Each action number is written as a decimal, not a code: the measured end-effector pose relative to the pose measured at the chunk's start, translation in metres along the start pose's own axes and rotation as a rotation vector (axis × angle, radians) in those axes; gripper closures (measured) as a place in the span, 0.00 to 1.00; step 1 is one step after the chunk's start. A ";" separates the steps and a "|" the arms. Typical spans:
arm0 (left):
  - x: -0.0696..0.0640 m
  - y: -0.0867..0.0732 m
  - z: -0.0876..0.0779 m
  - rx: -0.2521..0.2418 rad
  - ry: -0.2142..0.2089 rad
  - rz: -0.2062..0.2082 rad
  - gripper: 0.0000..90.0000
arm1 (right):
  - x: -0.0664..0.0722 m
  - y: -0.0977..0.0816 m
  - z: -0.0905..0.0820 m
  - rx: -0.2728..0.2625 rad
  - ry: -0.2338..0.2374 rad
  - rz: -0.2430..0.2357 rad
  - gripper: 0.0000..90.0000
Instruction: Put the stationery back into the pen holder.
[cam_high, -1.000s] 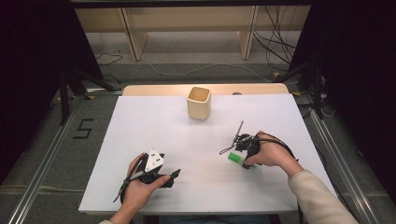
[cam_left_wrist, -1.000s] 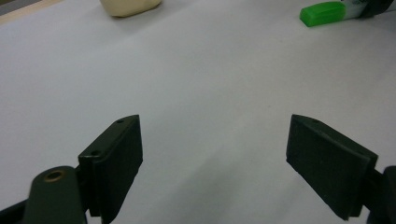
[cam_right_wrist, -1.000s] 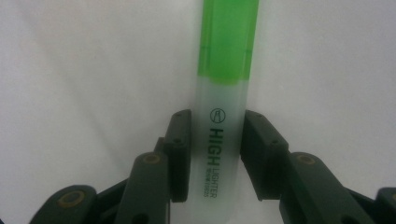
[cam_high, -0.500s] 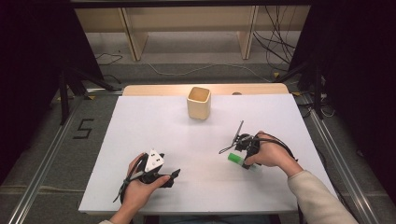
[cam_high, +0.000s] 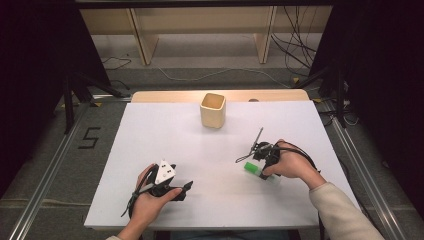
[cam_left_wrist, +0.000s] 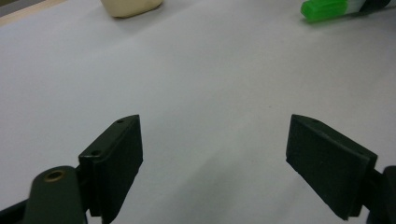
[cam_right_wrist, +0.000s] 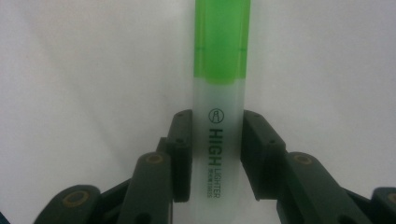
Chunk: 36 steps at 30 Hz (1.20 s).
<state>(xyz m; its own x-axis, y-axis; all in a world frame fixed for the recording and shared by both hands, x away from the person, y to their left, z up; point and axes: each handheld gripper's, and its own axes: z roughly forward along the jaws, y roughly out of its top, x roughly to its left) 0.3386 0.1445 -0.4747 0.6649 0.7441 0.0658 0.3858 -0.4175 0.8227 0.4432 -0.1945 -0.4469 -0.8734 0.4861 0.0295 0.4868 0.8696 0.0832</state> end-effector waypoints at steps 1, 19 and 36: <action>0.000 0.000 0.000 0.001 -0.001 -0.003 0.21 | 0.000 0.000 0.000 0.000 0.000 0.000 0.73; 0.000 0.000 0.000 0.000 0.002 0.002 0.21 | -0.002 -0.004 -0.007 -0.111 0.000 0.043 0.73; 0.000 0.000 -0.001 -0.007 0.005 -0.002 0.21 | -0.003 -0.011 -0.011 -0.218 -0.017 0.082 0.73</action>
<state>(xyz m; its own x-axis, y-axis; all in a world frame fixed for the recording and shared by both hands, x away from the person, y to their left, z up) 0.3383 0.1450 -0.4742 0.6605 0.7478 0.0670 0.3827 -0.4121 0.8269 0.4401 -0.2066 -0.4371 -0.8296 0.5577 0.0287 0.5402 0.7885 0.2940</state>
